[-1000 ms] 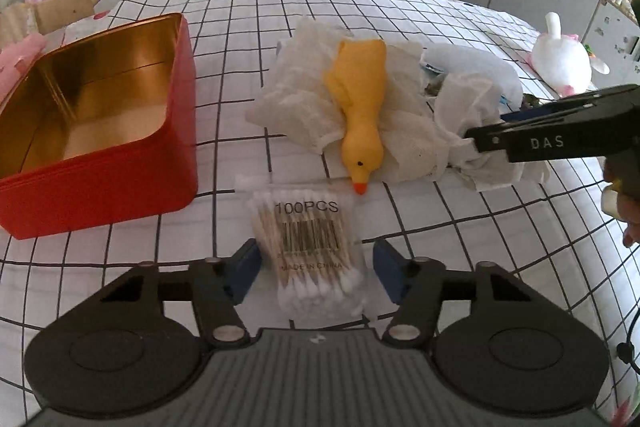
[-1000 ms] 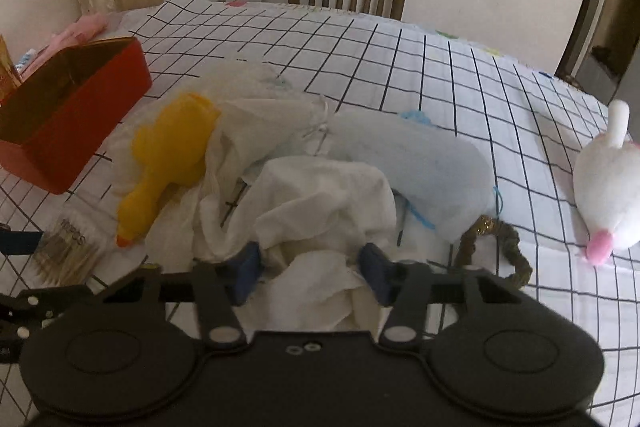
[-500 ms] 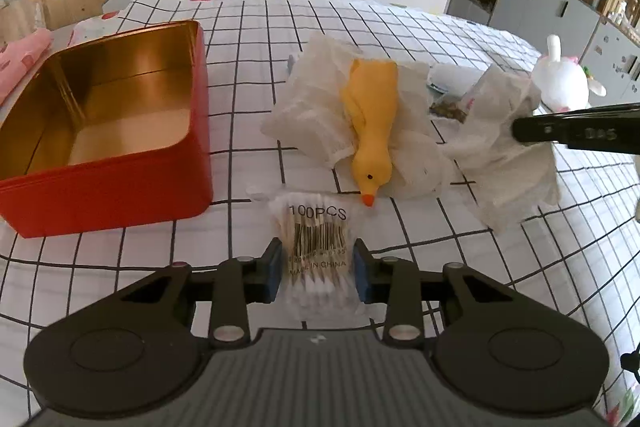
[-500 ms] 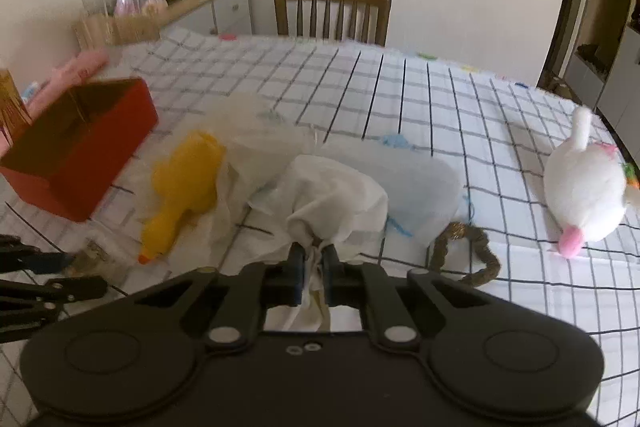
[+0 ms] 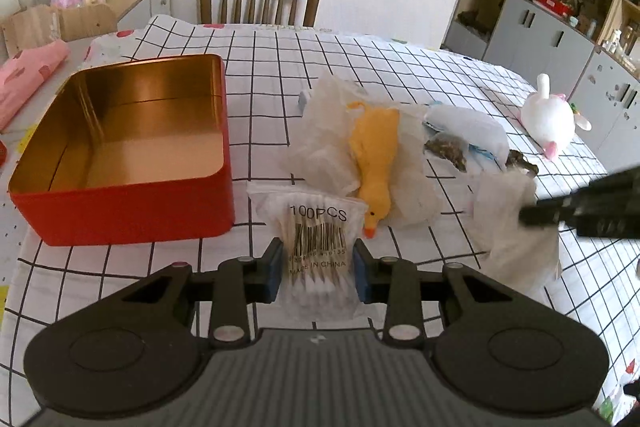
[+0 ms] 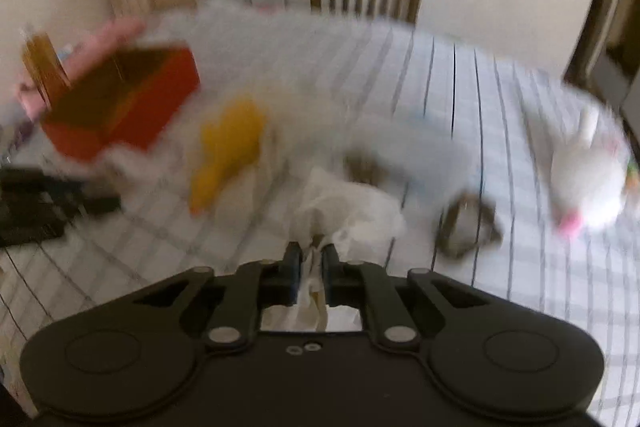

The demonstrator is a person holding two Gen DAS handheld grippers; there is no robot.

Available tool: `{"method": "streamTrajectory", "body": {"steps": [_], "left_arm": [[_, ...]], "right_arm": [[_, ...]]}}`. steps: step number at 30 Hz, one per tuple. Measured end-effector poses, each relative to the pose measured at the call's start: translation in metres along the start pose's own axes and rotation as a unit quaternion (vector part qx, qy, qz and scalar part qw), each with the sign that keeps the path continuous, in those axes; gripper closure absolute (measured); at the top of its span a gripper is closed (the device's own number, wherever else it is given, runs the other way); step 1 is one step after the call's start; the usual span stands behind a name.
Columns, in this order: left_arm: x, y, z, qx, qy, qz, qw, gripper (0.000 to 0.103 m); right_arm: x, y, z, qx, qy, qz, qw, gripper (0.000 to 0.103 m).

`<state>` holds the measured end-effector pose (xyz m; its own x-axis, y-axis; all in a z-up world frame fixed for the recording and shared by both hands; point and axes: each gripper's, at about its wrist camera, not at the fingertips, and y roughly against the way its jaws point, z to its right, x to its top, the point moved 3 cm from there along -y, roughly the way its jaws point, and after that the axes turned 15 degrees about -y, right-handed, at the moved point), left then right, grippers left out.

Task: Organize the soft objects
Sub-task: 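Lift the swab pack and white cloth and carry both over the red tin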

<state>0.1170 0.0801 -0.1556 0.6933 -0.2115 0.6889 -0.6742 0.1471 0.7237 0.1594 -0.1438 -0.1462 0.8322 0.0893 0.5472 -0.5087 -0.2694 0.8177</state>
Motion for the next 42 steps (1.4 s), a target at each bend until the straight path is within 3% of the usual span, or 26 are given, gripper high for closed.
{"method": "streamTrajectory", "body": {"steps": [1,4,6,7,11,16,18,20,23,36,42], "left_arm": [[-0.001,0.000,0.000,-0.001,-0.001,-0.001,1.0000,0.069],[-0.005,0.001,0.001,-0.004,0.001,-0.004,1.0000,0.069],[-0.006,0.002,0.002,-0.005,0.000,-0.005,1.0000,0.069],[-0.006,0.002,0.001,-0.005,0.001,-0.005,1.0000,0.069],[-0.006,0.003,0.001,-0.007,0.003,-0.007,1.0000,0.069],[-0.007,0.004,0.003,-0.008,0.002,-0.006,0.9999,0.069],[-0.007,0.004,0.004,-0.009,0.002,-0.008,0.9999,0.069],[-0.007,0.004,0.005,-0.009,0.001,-0.009,0.9999,0.069],[-0.007,0.006,0.006,-0.009,-0.001,-0.007,0.9999,0.069],[0.004,0.025,-0.001,-0.007,0.004,0.023,0.9997,0.069],[0.017,0.041,-0.009,-0.008,0.005,0.041,0.9991,0.069]], "right_arm": [[-0.005,-0.002,0.003,-0.005,-0.005,-0.004,1.000,0.093],[-0.014,-0.002,0.010,-0.011,-0.019,-0.015,1.000,0.072],[-0.020,0.000,0.011,-0.009,-0.025,-0.016,1.000,0.046],[-0.022,0.002,0.012,-0.007,-0.026,-0.014,1.000,0.027],[-0.039,0.005,0.012,-0.025,-0.031,-0.017,0.999,0.024],[-0.052,0.002,0.012,-0.036,-0.041,-0.024,0.998,0.037],[-0.052,0.000,0.011,-0.035,-0.042,-0.019,0.998,0.050],[-0.051,-0.001,0.011,-0.035,-0.047,-0.026,0.998,0.087],[-0.048,0.010,0.013,-0.036,-0.034,-0.023,0.998,0.098],[0.020,0.110,0.021,0.016,-0.046,0.123,0.991,0.100],[0.042,0.126,0.018,0.032,-0.037,0.149,0.988,0.100]]}}
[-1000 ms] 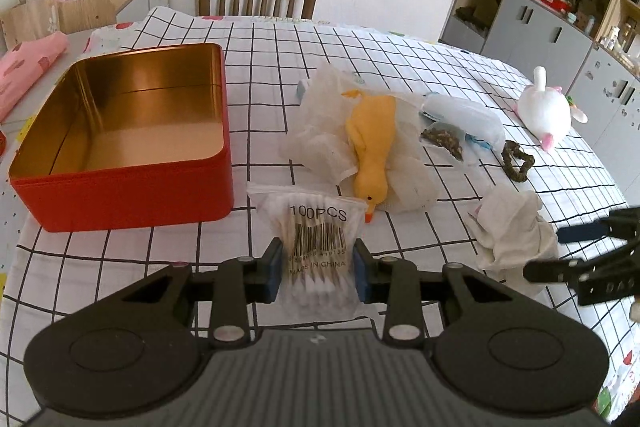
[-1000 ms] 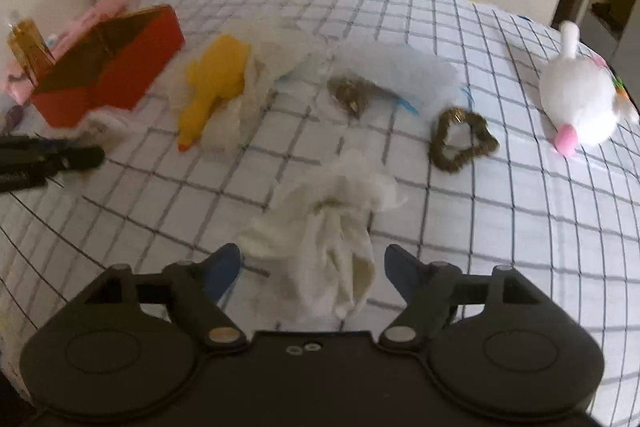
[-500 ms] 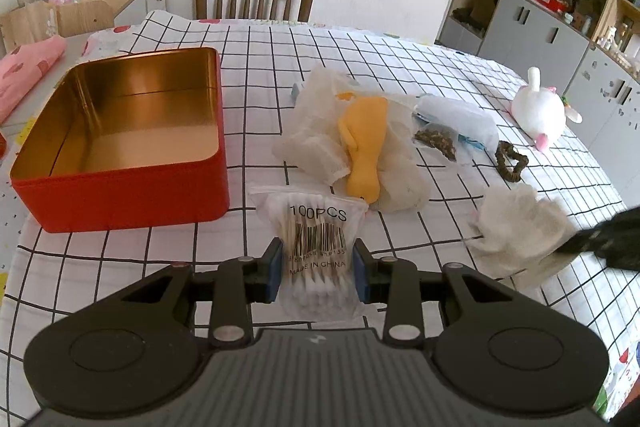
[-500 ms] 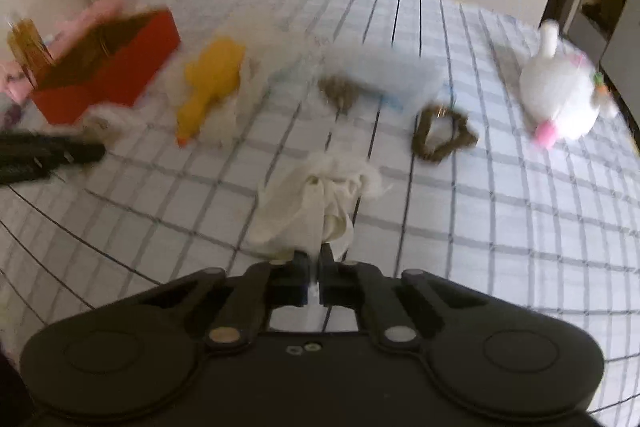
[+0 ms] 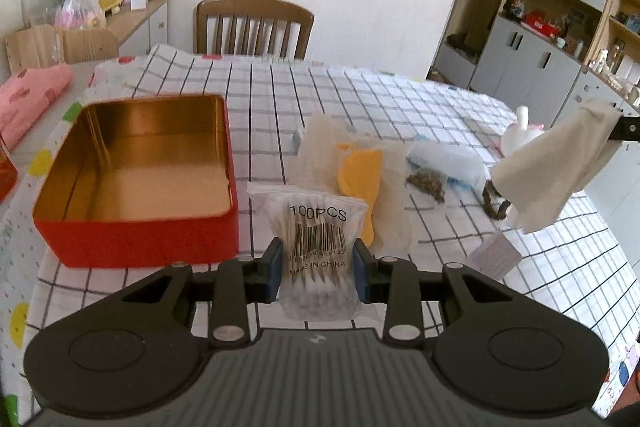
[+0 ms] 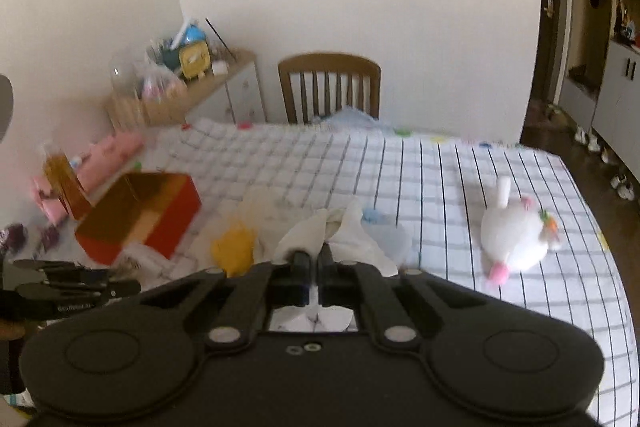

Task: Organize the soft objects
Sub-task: 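Lift the swab pack and white cloth and carry both over the red tin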

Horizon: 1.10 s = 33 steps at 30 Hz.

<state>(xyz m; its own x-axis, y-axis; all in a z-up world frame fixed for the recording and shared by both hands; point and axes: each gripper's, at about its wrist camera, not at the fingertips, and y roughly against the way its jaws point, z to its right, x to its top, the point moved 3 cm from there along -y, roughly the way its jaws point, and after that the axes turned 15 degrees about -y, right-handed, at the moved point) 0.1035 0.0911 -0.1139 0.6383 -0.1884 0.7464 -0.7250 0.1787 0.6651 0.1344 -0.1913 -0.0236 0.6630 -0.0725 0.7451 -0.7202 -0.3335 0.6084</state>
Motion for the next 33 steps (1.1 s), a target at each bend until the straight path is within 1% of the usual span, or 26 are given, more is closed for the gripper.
{"method": "streamTrajectory", "body": {"steps": [1,3,6,11,15,20,24,28,33], "left_arm": [[0.003,0.003,-0.002,0.001,0.000,0.003,1.0000,0.069],[0.008,0.007,-0.006,0.003,-0.001,0.009,1.0000,0.069],[0.015,0.012,-0.012,0.006,-0.005,0.011,0.9999,0.069],[0.025,0.018,-0.022,0.018,-0.018,0.012,0.9996,0.069],[0.036,0.023,-0.037,0.031,-0.017,0.016,0.9993,0.069],[0.047,0.026,-0.061,0.055,-0.015,0.018,0.9982,0.069],[0.055,0.025,-0.081,0.078,-0.016,0.015,0.9967,0.069],[0.059,0.017,-0.103,0.091,-0.007,0.002,0.9959,0.069],[0.058,0.001,-0.126,0.102,0.003,-0.020,0.9945,0.069]], "right_arm": [[0.001,-0.002,0.001,-0.005,0.000,-0.003,1.000,0.100],[0.002,-0.002,0.001,0.006,-0.007,-0.010,1.000,0.100],[0.005,-0.003,-0.009,0.018,0.010,-0.010,1.000,0.100],[0.015,-0.012,-0.042,0.053,0.040,-0.016,0.998,0.100],[0.028,-0.022,-0.073,0.089,0.061,-0.016,0.994,0.100],[0.044,-0.045,-0.113,0.122,0.089,-0.013,0.989,0.100],[0.054,-0.069,-0.141,0.142,0.103,-0.020,0.984,0.099],[0.060,-0.095,-0.167,0.161,0.115,-0.036,0.980,0.099],[0.061,-0.131,-0.194,0.170,0.129,-0.055,0.975,0.099]]}}
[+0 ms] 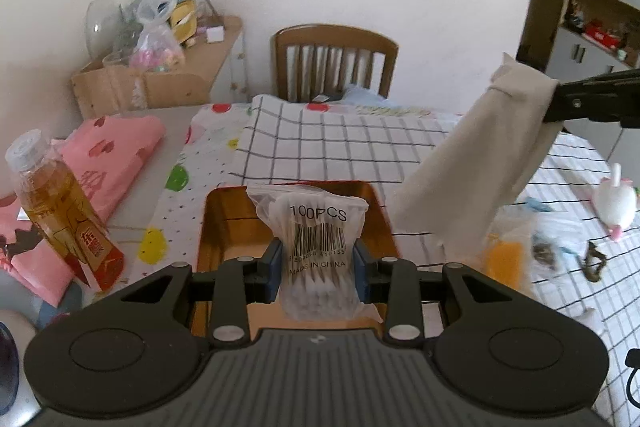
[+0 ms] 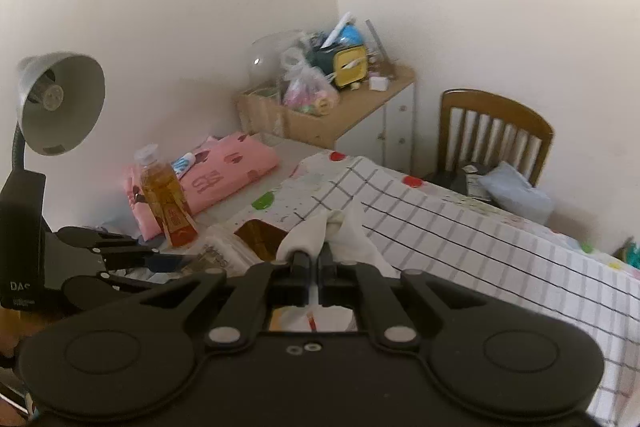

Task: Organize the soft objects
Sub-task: 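Lift the swab pack and white cloth and carry both over the red tin, then open the left tool over the tin while the right tool drops the cloth in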

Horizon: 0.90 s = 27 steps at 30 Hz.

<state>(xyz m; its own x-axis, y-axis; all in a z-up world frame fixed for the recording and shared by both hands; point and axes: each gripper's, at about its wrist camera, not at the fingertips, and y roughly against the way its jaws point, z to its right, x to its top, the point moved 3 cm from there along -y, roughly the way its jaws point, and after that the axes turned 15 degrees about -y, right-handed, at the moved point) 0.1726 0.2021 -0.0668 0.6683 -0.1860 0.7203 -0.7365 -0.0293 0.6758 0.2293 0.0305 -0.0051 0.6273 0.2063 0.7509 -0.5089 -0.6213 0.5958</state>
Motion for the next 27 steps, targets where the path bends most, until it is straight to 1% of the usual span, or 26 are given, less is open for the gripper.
{"method": "streamTrajectory", "body": {"steps": [8,10,13,18,20,23,27], "left_arm": [[-0.010,-0.043,-0.017,0.009,0.015,-0.048,0.9987,0.069],[-0.014,-0.054,-0.017,0.007,0.017,-0.061,0.9980,0.069],[-0.018,-0.069,-0.016,0.006,0.012,-0.079,0.9967,0.069],[-0.028,-0.092,-0.018,0.002,0.022,-0.108,0.9939,0.069],[-0.030,-0.098,-0.018,-0.003,0.027,-0.114,0.9931,0.069],[-0.029,-0.107,-0.015,-0.008,0.026,-0.122,0.9922,0.069],[-0.030,-0.118,-0.014,-0.016,0.035,-0.136,0.9900,0.069]], "right_arm": [[-0.001,-0.073,-0.009,0.002,0.012,-0.049,0.999,0.099],[-0.004,-0.092,-0.010,0.001,0.018,-0.064,0.998,0.099],[-0.007,-0.114,-0.010,0.001,0.021,-0.076,0.997,0.099],[-0.014,-0.145,-0.008,-0.004,0.026,-0.106,0.994,0.099],[-0.019,-0.155,-0.005,-0.013,0.029,-0.119,0.992,0.099],[-0.025,-0.165,0.000,-0.013,0.027,-0.139,0.990,0.099],[-0.033,-0.173,0.007,-0.017,0.026,-0.162,0.986,0.092]]}}
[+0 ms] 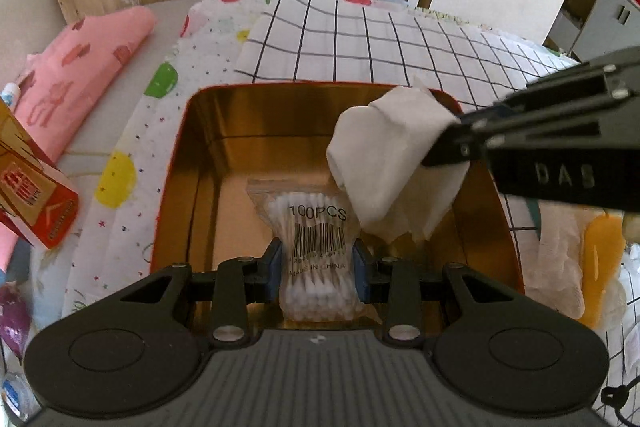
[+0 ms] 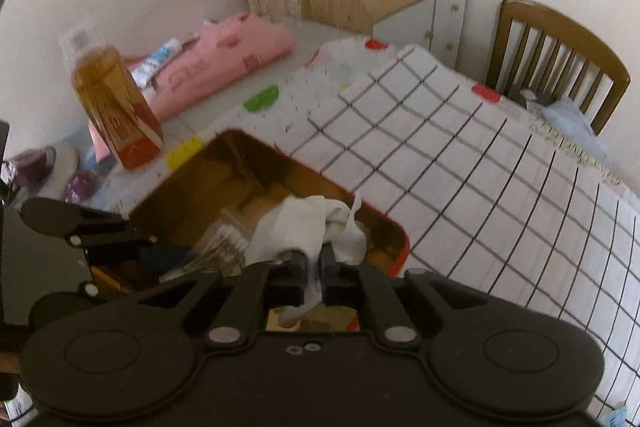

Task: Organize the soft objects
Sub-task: 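Open the left tool over the tin while the right tool drops the cloth in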

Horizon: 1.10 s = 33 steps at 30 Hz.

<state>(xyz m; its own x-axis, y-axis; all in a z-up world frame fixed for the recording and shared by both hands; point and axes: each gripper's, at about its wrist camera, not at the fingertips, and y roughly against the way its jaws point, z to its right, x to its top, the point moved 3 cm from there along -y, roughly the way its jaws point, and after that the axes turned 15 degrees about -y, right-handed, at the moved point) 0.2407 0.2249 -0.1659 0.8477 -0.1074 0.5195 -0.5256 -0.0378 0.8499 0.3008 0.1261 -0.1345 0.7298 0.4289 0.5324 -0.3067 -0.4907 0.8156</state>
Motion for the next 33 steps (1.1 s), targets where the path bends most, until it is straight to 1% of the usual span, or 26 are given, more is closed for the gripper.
{"method": "streamTrajectory", "body": {"steps": [4,7,9,11,12,13,14,15,16,19,22,24,26,29,33], "left_arm": [[0.000,-0.005,0.000,-0.003,0.003,-0.008,1.0000,0.069],[0.002,-0.006,-0.001,-0.006,0.005,-0.009,0.9999,0.069],[0.002,-0.006,-0.001,-0.008,0.009,-0.010,0.9999,0.068],[0.002,-0.006,-0.001,-0.008,0.011,-0.012,0.9998,0.065],[0.001,-0.005,-0.001,-0.008,0.011,-0.011,0.9998,0.061],[0.001,-0.004,-0.001,-0.007,0.010,-0.009,0.9999,0.056],[0.001,-0.002,0.000,-0.007,0.010,-0.007,0.9999,0.053],[0.001,0.000,0.000,-0.007,0.010,-0.005,0.9999,0.047],[0.001,0.002,0.000,-0.007,0.010,-0.001,0.9999,0.045],[0.001,0.010,0.003,-0.006,0.006,0.006,0.9999,0.044],[0.001,0.021,0.004,-0.004,0.002,0.015,0.9999,0.044],[0.000,0.029,0.005,-0.005,0.001,0.023,0.9997,0.044],[0.000,0.039,0.006,-0.007,0.001,0.032,0.9995,0.044],[0.001,0.054,0.010,-0.012,-0.002,0.047,0.9988,0.044],[0.004,0.076,0.021,-0.015,-0.020,0.070,0.9973,0.044]], "right_arm": [[-0.005,-0.003,0.005,0.006,-0.010,-0.015,1.000,0.088],[-0.008,-0.004,0.006,-0.001,-0.008,-0.018,1.000,0.085],[-0.007,-0.004,0.007,0.002,-0.010,-0.020,1.000,0.081],[-0.008,-0.001,0.006,0.006,-0.010,-0.018,1.000,0.075],[-0.008,0.001,0.006,0.008,-0.011,-0.018,1.000,0.073],[-0.008,0.004,0.005,0.010,-0.010,-0.017,1.000,0.070],[-0.008,0.006,0.004,0.011,-0.010,-0.016,1.000,0.066],[-0.008,0.008,0.003,0.011,-0.008,-0.014,1.000,0.065],[-0.008,0.012,0.003,0.011,-0.007,-0.011,1.000,0.062],[-0.008,0.023,0.002,0.012,-0.009,-0.003,1.000,0.057],[-0.007,0.037,0.005,0.019,-0.021,0.008,1.000,0.055],[-0.007,0.050,0.006,0.027,-0.027,0.017,0.999,0.053],[-0.008,0.066,0.008,0.033,-0.027,0.029,0.999,0.048],[-0.012,0.090,0.013,0.038,-0.034,0.046,0.998,0.045],[-0.020,0.122,0.022,0.032,-0.043,0.069,0.996,0.040]]}}
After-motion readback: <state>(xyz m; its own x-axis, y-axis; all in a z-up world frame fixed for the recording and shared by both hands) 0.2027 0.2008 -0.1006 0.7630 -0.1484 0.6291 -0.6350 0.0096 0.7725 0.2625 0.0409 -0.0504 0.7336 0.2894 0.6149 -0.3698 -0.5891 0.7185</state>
